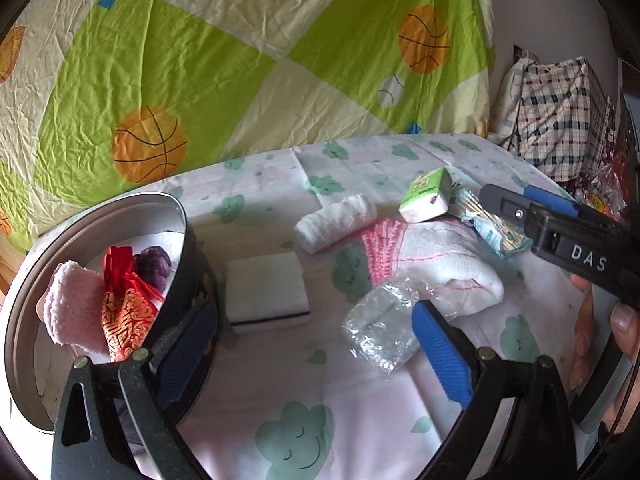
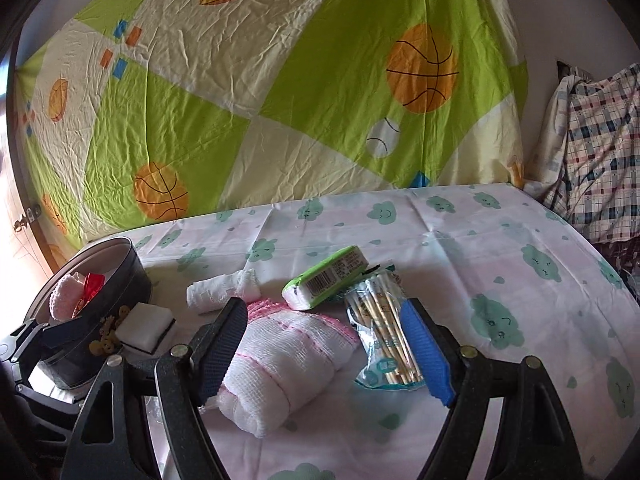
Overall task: Organize soft objects
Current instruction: 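Move both tools from the tin to the remaining items on the sheet, then grasp the clear plastic bag with the left gripper and lift it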
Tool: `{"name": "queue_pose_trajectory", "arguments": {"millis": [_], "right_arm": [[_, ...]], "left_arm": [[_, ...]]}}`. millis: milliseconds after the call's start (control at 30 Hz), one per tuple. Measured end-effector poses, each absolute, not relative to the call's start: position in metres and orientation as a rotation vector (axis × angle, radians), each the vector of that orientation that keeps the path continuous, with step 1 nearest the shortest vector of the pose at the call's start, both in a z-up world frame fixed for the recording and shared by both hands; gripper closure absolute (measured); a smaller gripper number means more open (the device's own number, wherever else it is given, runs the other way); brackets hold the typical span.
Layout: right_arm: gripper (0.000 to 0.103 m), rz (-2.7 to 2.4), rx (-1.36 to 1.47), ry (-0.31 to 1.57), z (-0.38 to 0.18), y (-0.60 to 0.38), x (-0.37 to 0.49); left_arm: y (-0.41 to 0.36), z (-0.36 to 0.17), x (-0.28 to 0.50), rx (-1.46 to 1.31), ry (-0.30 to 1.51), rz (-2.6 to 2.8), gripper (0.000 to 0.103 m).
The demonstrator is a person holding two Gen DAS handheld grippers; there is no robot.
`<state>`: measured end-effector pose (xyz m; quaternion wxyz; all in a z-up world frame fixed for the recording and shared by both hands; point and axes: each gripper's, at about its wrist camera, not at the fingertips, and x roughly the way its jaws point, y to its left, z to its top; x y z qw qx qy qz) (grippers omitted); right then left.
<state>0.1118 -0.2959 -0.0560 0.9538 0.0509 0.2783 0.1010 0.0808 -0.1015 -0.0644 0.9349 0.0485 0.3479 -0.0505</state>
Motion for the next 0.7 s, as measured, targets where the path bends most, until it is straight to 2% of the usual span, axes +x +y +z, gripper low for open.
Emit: {"name": "queue_pose_trajectory", "arguments": {"millis": [467, 533, 633, 667, 700], "right_arm": [[0.019, 0.179, 0.196, 0.588, -0.061, -0.314, 0.118], [0.018, 0.174, 0.194, 0.588, -0.061, -0.314, 0.118], [0.018, 0.171, 0.193, 0.594, -0.062, -0.314, 0.119], [0.018, 0.169, 0.194, 0.595, -0.062, -0.314, 0.120], [0.018, 0.169, 0.197, 0.596, -0.063, -0.315, 0.120]], "left_arm": [[-0.126, -0.087, 0.084, 0.138, 0.796, -0.199, 0.004], [-0.128, -0.089, 0.087, 0.140, 0.811, -0.206, 0.006], [-0.125, -0.094, 0.097, 0.108, 0.848, -0.226, 0.033], [-0.126, -0.097, 0.100, 0.098, 0.872, -0.247, 0.047], [-0.126, -0.099, 0.103, 0.089, 0.894, -0.265, 0.052]]}}
